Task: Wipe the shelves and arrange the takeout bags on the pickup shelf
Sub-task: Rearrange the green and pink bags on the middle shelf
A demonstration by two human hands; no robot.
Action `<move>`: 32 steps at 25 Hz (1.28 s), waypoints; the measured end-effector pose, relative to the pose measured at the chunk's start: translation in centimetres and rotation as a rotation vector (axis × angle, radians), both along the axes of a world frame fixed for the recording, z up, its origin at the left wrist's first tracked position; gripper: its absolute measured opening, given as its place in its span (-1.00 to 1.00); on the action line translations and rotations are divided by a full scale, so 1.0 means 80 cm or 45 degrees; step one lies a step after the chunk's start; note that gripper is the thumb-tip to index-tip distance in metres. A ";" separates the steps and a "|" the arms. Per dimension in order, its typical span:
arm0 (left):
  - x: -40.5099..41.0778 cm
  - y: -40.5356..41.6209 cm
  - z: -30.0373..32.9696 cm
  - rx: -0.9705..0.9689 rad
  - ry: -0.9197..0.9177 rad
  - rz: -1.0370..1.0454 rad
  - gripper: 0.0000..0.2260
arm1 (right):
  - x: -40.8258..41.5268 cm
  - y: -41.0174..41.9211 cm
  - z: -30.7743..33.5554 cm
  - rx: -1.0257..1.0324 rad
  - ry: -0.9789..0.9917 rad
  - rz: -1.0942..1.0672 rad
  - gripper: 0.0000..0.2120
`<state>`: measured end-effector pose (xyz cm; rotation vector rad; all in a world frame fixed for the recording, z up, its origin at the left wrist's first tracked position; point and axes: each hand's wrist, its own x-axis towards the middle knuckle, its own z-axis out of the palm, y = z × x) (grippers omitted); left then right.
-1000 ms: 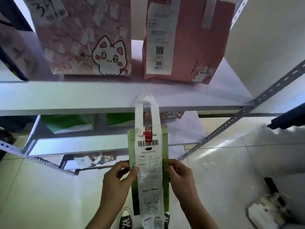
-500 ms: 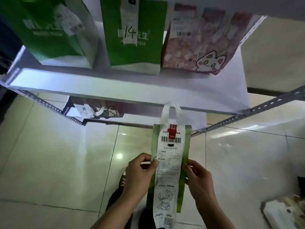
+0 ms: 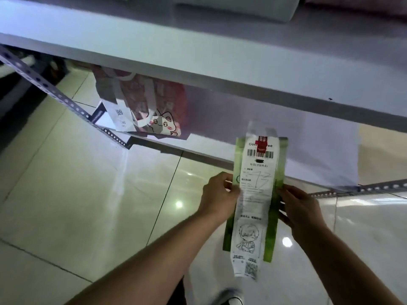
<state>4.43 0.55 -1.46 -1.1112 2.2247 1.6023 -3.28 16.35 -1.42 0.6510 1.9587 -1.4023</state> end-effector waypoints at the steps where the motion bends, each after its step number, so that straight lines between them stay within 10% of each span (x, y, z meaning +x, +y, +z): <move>1: -0.016 -0.012 -0.001 0.006 0.039 -0.001 -0.83 | -0.017 -0.012 -0.002 -0.024 0.024 -0.019 -0.85; 11: -0.138 -0.101 0.018 0.114 0.328 -0.010 -0.66 | -0.141 -0.102 0.013 -0.120 0.425 -0.077 -0.86; 32: -0.110 -0.068 0.034 -0.124 0.194 -0.196 -0.56 | -0.098 -0.079 0.024 0.304 0.527 0.211 -0.63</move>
